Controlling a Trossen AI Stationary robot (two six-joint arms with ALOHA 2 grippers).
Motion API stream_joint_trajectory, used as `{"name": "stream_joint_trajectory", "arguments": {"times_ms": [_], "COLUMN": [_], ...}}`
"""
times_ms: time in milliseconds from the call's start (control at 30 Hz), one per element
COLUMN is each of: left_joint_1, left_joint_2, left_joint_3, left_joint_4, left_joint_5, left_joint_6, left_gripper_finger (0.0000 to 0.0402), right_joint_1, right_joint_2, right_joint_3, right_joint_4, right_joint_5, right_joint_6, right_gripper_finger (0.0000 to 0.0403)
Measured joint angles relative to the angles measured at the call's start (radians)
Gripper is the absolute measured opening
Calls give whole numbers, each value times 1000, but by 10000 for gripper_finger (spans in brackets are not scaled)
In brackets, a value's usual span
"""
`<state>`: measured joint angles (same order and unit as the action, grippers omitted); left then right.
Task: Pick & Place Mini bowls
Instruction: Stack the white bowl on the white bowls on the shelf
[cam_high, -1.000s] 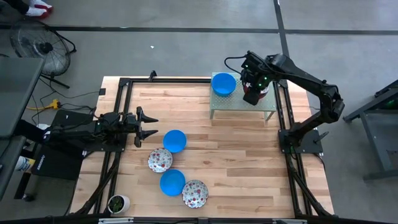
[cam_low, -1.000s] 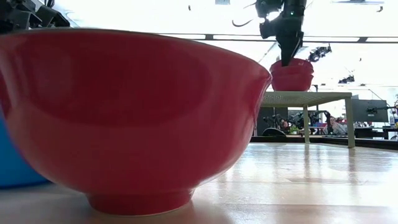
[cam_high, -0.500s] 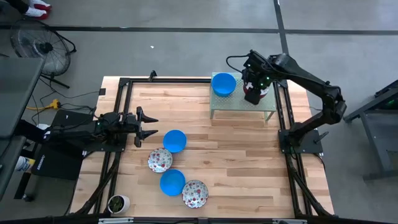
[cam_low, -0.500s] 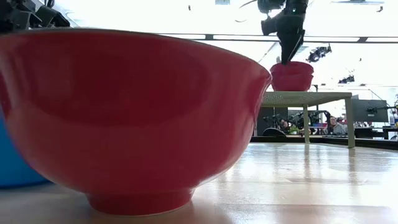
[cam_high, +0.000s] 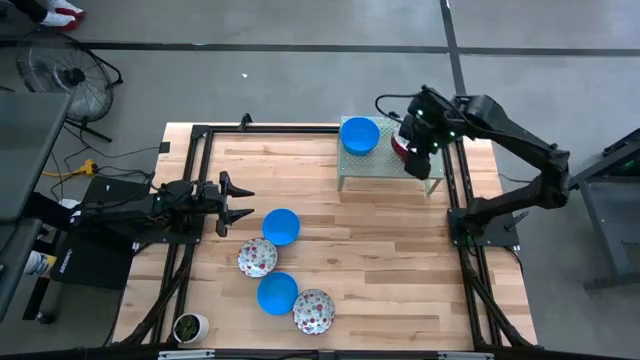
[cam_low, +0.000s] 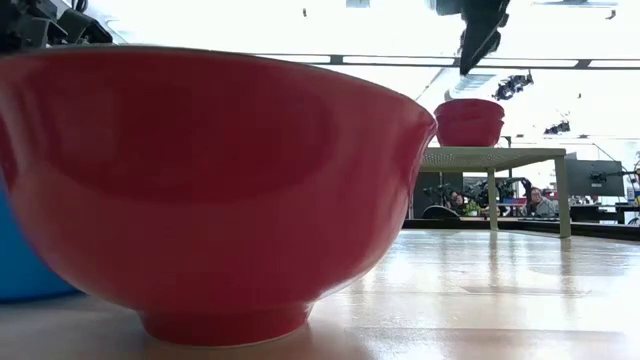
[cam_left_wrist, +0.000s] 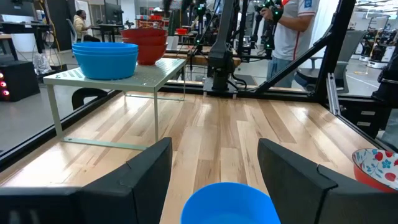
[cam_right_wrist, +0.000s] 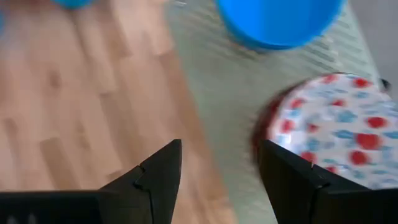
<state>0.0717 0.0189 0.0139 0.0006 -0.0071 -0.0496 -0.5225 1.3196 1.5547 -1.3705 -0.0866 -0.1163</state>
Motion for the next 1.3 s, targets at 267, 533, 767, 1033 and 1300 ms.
{"name": "stream_joint_trajectory", "arguments": {"times_ms": [267,533,767,1033,1300], "left_joint_1": [0,0,0,0,0], "left_joint_2": [0,0,0,0,0], "left_joint_3": [0,0,0,0,0], "left_joint_4": [0,0,0,0,0], "left_joint_5": [0,0,0,0,0], "left_joint_6": [0,0,0,0,0], "left_gripper_finger": [232,232,232,232,232], "right_joint_1": [210,412,589,723,809], "right_joint_2": [-43,-43,-38,48,177], "right_joint_3": [0,0,0,0,0], "right_joint_4": [-53,-136,-145,-132,-37], "right_joint_5": [19,35,35,80,43], "right_joint_6": [117,154,209,500,837], "right_gripper_finger": [197,197,197,197,197]}}
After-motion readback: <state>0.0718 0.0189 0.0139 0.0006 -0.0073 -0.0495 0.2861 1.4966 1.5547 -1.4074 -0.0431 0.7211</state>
